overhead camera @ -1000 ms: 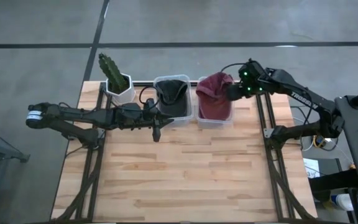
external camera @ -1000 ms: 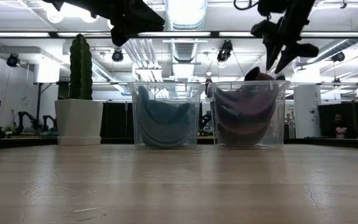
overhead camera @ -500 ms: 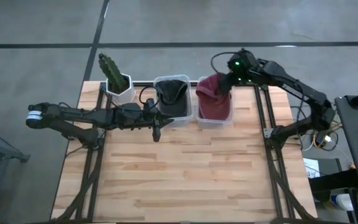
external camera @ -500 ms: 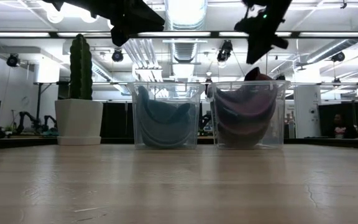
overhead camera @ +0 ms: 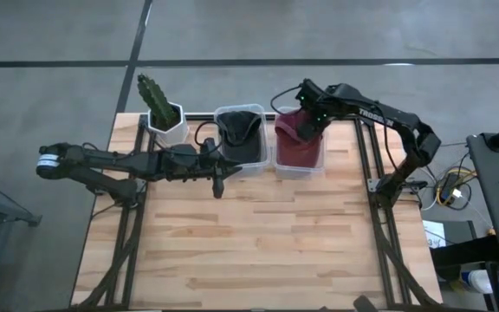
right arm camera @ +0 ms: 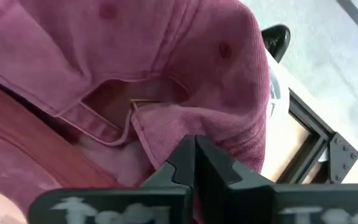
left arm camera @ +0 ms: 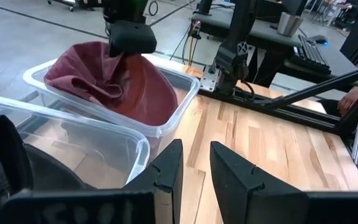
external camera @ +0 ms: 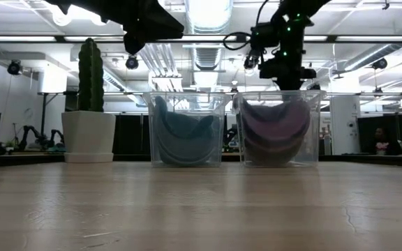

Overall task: Pick & Place hat
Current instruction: Put the pink cap into the right transparent bin, then return to Home Position

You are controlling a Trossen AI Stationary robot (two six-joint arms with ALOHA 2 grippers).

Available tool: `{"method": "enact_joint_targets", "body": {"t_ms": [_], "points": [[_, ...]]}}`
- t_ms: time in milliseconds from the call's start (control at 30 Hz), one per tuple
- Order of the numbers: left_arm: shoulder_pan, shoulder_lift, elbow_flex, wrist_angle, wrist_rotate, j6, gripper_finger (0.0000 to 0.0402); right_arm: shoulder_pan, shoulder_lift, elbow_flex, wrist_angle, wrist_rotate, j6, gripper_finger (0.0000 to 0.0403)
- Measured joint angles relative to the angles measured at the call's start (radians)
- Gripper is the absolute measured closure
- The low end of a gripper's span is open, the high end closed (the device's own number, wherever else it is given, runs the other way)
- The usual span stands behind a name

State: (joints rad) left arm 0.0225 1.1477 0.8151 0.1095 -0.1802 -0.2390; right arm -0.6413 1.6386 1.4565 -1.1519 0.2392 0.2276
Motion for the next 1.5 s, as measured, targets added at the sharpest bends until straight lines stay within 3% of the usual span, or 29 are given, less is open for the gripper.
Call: {"method": "enact_joint_targets", "body": {"t_ms": [933, 1233, 1500], "points": [[0.0, 0.0, -0.002, 0.002, 0.0, 0.0, 0.0328, 0.054, 0.038, -0.094, 0.068, -0.007, 0.043, 0.0394], [0.0, 0.0, -0.002, 0.002, 0.0, 0.0, 0.0328, 0.097, -0.082, -0.075, 0.093, 0.093, 0.058, 0.0394], [0.002, 0.0, -0.002, 0.002, 0.0, 0.0, 0.0328, 0.158, -0.263, -0.075, 0.098, 0.104, 0.064, 0.0394]]}}
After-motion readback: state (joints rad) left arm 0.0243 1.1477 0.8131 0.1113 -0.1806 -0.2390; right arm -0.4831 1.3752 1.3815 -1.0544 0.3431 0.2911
